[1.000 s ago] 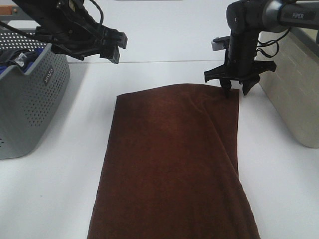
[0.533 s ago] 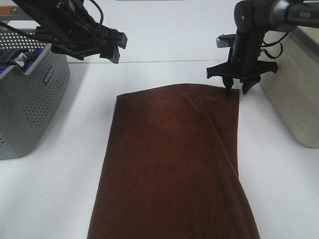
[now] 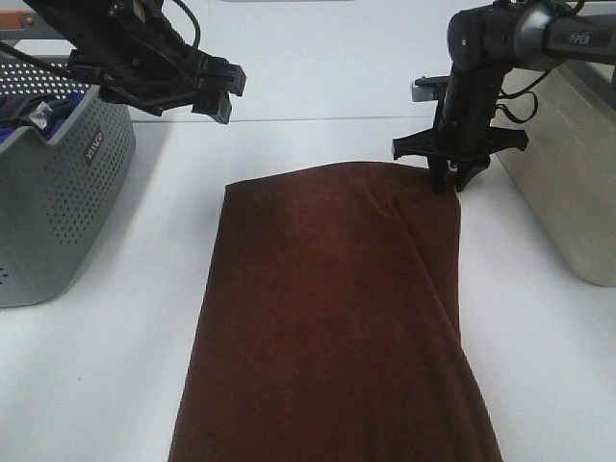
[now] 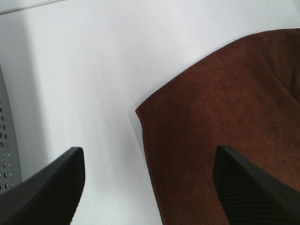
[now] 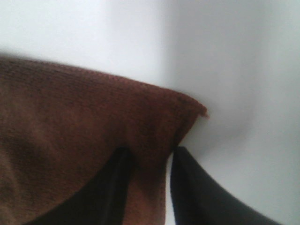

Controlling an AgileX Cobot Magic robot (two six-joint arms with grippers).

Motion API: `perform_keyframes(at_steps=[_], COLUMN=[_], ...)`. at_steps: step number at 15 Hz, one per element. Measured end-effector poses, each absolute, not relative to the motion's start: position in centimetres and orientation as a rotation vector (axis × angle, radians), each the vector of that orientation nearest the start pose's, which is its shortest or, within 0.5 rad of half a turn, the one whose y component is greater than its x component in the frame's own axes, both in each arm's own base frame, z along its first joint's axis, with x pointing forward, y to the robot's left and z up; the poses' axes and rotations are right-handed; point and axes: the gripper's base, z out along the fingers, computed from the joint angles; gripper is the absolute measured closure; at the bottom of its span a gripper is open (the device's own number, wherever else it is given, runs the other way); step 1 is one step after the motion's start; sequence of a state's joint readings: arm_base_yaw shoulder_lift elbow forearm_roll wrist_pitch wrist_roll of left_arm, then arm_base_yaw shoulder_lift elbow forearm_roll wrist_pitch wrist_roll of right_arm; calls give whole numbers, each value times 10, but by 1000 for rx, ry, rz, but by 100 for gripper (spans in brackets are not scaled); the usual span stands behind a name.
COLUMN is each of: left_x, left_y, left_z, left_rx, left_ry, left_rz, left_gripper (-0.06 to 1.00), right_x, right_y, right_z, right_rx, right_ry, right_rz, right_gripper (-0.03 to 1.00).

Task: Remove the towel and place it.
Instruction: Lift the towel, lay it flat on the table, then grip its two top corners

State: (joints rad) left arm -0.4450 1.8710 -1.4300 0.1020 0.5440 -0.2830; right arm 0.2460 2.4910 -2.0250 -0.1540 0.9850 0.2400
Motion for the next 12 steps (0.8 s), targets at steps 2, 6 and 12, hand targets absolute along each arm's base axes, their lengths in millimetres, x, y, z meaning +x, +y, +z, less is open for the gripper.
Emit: perform_keyframes(at_steps=[2,6,12], left_x=[381,381,399], left_y=[-176,-176,-186], left_z=[244,244,204], left_rx=[285,348,290], left_ry=[2460,2448,2471], left_rz=[-212,-189,-217], left_gripper=[22,24,27], right_x=[495,497,500], right_y=[115,114,114], right_z=[103,106,132], right_rx=[-134,-147,-178], right_ry=[2904,2917,2968], right_rz=[-110,-122,-161], right_gripper=[97,97,97])
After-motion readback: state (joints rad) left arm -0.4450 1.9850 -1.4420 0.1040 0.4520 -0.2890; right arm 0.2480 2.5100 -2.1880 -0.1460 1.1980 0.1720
